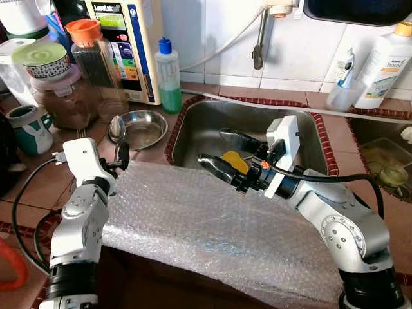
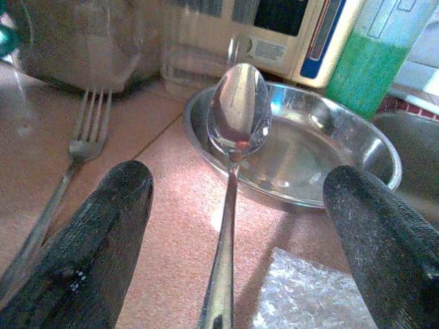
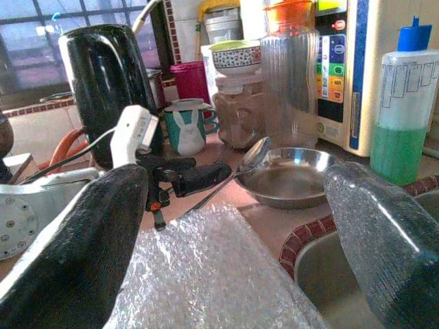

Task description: Kitchen organization

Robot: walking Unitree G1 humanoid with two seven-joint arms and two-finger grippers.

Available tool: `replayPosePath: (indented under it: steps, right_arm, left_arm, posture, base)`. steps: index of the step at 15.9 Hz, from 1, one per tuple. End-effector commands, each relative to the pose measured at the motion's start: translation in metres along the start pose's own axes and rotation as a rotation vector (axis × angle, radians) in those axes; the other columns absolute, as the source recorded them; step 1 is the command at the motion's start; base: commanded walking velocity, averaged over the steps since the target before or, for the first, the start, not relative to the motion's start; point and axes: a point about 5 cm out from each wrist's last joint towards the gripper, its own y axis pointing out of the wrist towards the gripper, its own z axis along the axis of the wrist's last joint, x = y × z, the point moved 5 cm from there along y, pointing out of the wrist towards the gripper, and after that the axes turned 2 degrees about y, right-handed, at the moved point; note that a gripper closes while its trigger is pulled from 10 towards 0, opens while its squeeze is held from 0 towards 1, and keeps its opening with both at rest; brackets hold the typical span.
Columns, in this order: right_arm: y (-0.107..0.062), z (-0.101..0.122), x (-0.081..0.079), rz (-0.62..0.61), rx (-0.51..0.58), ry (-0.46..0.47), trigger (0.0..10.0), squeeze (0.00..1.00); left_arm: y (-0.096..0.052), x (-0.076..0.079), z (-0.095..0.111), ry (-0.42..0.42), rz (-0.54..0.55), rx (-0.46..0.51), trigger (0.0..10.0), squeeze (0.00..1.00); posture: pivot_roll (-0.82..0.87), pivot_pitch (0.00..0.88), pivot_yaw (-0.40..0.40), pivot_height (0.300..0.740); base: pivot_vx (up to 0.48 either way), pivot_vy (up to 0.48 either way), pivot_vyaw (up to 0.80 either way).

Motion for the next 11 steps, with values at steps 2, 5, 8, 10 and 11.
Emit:
replayPosePath:
  steps: [2,5,8,10,11]
  right_arm:
    - [-0.002,0.0,-0.006,0.013,-0.013,-0.019,10.0,0.0]
    - [-0.004,-0.001,-0.007,0.004,-0.02,-0.023,10.0,0.0]
    - [-0.004,-0.002,-0.007,0.0,-0.022,-0.027,10.0,0.0]
    - [-0.004,-0.002,-0.007,-0.007,-0.019,-0.027,10.0,0.0]
    - [-0.004,-0.003,-0.007,-0.009,-0.019,-0.029,10.0,0.0]
  left_arm:
    - [0.004,-0.003,-0.005,-0.004,0.014,-0.038,10.0,1.0]
    - [0.013,-0.004,-0.014,-0.021,0.005,-0.104,10.0,1.0]
    - [0.018,0.002,-0.018,0.033,-0.041,-0.14,10.0,0.88]
    - [0.018,0.004,-0.025,0.04,-0.066,-0.17,8.7,0.0]
    - [0.018,0.002,-0.027,0.045,-0.062,-0.178,0.0,0.0]
  posture:
    - [0.02,0.039,0.05,0.74]
    - [0.02,0.043,0.058,0.74]
    - [0.01,0.044,0.065,0.74]
    - [0.01,0.045,0.071,0.74]
    - [0.01,0.045,0.071,0.74]
  base:
    - [0.0,0.0,0.0]
    - [0.0,0.0,0.0]
    - [0.0,0.0,0.0]
    - [0.0,0.0,0.0]
    - [0.0,0.0,0.0]
